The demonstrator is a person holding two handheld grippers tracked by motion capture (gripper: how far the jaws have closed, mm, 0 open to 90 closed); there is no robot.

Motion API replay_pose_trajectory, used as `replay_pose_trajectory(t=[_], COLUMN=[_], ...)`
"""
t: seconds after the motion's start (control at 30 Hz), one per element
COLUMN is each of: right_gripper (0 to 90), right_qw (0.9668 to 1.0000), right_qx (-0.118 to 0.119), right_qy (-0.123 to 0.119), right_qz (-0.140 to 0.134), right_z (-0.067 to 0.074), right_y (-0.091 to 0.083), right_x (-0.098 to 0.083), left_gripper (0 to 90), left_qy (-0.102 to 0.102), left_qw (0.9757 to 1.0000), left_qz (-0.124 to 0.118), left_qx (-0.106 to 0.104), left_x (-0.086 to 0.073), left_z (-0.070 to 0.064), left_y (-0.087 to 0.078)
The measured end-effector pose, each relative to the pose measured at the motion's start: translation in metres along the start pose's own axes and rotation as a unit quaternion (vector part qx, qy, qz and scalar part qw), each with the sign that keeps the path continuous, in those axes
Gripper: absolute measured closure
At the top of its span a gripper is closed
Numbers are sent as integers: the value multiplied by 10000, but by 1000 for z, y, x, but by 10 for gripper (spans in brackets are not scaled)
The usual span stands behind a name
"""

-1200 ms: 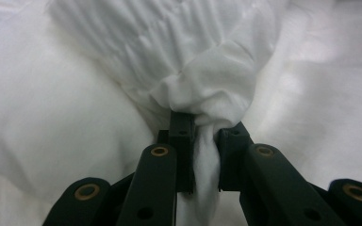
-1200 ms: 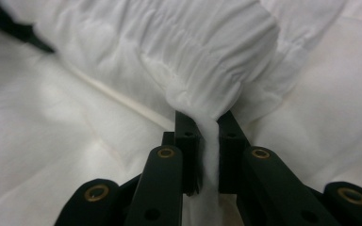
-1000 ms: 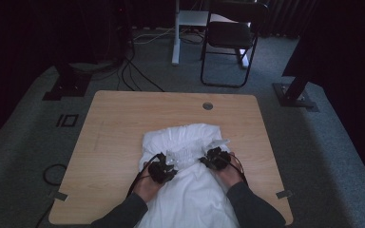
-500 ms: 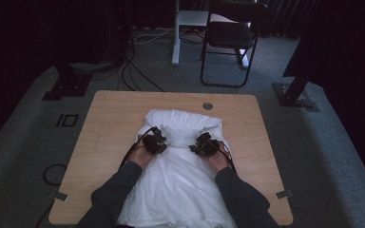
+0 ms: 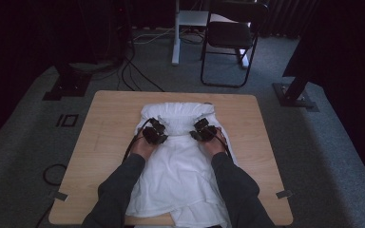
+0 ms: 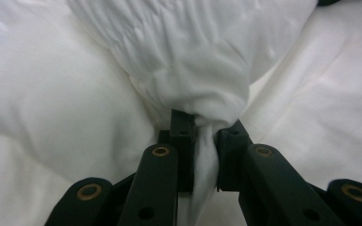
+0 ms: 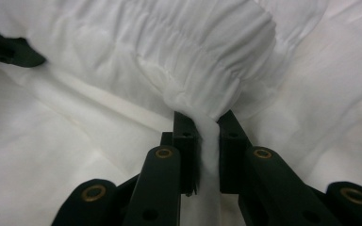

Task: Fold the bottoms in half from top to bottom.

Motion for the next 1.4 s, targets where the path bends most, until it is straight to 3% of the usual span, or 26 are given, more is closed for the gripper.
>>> replay_pose_trajectory(t=[0.07,0.1,0.23,0.27,0.3,0.33,0.37,0.4,0.47,0.5,0.53,0.63,0.67,0.7,0.77,0.8,0.83,0.87,0.93,0.97,1.0,1.1,1.13,1.2,1.27,1.4], right_gripper=[814,815,815,815,816,816,817,817,817,817,817,818,818,818,817,816,815,815,815,814,811,811,812,811,789,490], right_qw=[10000,9992,9942,9942,9922,9922,9895,9819,9786,9786,9792,9818,9828,9828,9868,9881,9895,9908,9918,9918,9944,9956,9960,9964,9959,9957], right_qx=[28,94,161,161,154,154,144,97,132,132,147,218,252,252,384,443,497,543,611,611,734,712,736,754,851,891], right_qy=[5,-27,-114,-114,-157,-157,-212,-344,-423,-423,-528,-613,-595,-595,-566,-562,-542,-526,-512,-512,-451,-434,-379,-273,-152,-111], right_qz=[-90,-381,-1053,-1053,-1225,-1225,-1425,-1860,-2007,-2007,-1953,-1785,-1730,-1730,-1467,-1361,-1242,-1125,-998,-998,-620,-438,-350,-285,-254,-217], right_z=[0,0,-1,-1,-1,-1,-1,3,7,7,14,24,26,26,35,38,41,44,47,47,55,58,58,57,55,52], right_y=[-6,-23,-73,-73,-87,-87,-105,-145,-167,-167,-179,-178,-176,-176,-161,-154,-147,-140,-132,-132,-108,-96,-90,-83,-83,-95], right_x=[1,7,22,22,26,26,31,40,39,39,28,3,-4,-4,-35,-45,-55,-64,-73,-73,-96,-106,-110,-114,-113,-108], left_gripper=[814,814,815,815,815,815,815,814,814,814,813,811,810,809,808,807,806,805,805,805,801,797,793,786,720,526], left_qy=[-31,-89,104,104,225,225,350,515,655,655,716,794,792,792,789,751,751,632,632,407,315,258,196,14,27,-197], left_qw=[9999,9990,9936,9936,9911,9911,9866,9821,9800,9800,9798,9813,9826,9826,9853,9881,9881,9905,9905,9927,9939,9946,9936,9931,9935,9925], left_qz=[-117,-440,-1121,-1121,-1311,-1311,-1589,-1808,-1867,-1867,-1851,-1724,-1632,-1632,-1436,-1215,-1215,-1001,-1001,-754,-540,-337,-459,-438,-376,-632], left_qx=[-28,-61,-103,-103,-83,-83,-94,-126,-183,-183,-233,-324,-396,-396,-476,-566,-566,-696,-696,-851,-913,-949,-1011,-1085,-1073,-1023], left_x=[3,11,32,32,39,39,47,53,53,53,50,36,23,23,5,-16,-16,-35,-35,-55,-69,-79,-81,-80,-78,-67], left_z=[1,0,-14,-14,-20,-20,-29,-41,-52,-52,-57,-70,-77,-77,-84,-91,-91,-94,-94,-94,-95,-96,-96,-94,-96,-90], left_y=[-7,-26,-72,-72,-88,-88,-110,-132,-145,-145,-149,-146,-138,-138,-125,-109,-109,-93,-93,-74,-59,-44,-41,-42,-44,-66])
Point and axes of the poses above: each handheld gripper's, and its own axes: y roughly forward along the jaws, x roughly out of its top, z roughly to its left, the point moved 5 cm from there along y, roughly forward along the jaws, and after that the axes turned 2 degrees about -x, right-handed, at the moved point
